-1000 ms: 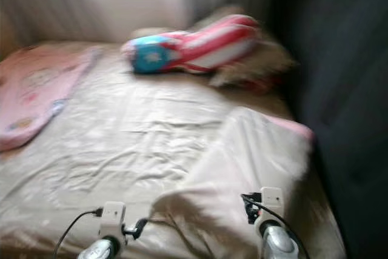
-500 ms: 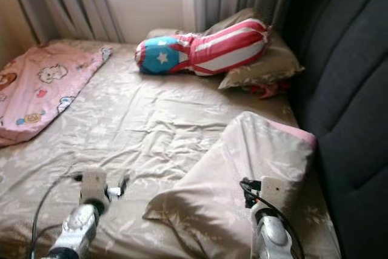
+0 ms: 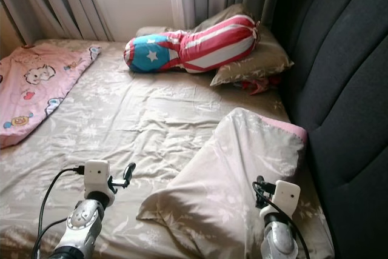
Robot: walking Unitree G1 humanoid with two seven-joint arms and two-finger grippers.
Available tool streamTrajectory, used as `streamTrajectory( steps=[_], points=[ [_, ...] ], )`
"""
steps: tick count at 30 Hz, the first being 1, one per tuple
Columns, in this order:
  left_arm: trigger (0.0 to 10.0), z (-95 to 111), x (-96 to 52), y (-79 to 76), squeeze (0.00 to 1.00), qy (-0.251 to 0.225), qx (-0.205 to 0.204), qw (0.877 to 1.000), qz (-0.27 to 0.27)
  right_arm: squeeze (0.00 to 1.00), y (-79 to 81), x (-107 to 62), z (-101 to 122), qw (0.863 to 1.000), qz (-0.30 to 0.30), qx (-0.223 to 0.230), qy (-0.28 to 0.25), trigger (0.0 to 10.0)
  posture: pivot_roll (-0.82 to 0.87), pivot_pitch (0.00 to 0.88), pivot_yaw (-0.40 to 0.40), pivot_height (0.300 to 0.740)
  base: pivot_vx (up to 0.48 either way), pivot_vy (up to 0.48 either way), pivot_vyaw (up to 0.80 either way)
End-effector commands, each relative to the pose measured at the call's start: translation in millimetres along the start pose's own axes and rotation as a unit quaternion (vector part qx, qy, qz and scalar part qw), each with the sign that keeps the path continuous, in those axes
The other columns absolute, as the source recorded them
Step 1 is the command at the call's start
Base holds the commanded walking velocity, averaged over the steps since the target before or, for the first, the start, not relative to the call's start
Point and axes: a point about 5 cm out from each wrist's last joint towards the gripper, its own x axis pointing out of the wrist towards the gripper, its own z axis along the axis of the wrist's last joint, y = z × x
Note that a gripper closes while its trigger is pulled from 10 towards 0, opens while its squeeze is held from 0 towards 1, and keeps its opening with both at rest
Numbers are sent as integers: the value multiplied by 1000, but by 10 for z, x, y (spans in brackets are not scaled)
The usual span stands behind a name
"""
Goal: Clean up the room
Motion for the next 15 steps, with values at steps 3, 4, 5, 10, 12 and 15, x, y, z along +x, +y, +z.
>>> streamTrajectory(
  steps=[3,4,5,10,12,15],
  points=[
    [10000,61,1,116,0,-13,10,1000,9,0,43,-11,-15,1000,-4,-9,3,10000,-114,3,10,735,0,0,0],
    [10000,103,16,144,0,-19,12,1000,11,0,69,-13,-19,1000,0,-16,4,10000,-112,28,24,725,0,0,0],
    [10000,140,28,161,0,-25,12,1000,12,0,80,-16,-20,1000,2,-17,4,10000,-113,39,28,720,0,0,0],
    [10000,210,48,189,0,-37,14,999,10,0,58,-28,5,1000,-2,-13,-11,10000,-124,63,41,710,0,0,0],
    [10000,235,51,186,0,-42,13,999,7,0,35,-21,33,1000,-7,-14,-18,10000,-137,75,38,710,0,0,0],
    [10000,246,63,167,0,-43,10,999,5,0,31,10,68,1000,-7,-19,-20,10000,-145,83,35,710,0,0,0]
  ],
)
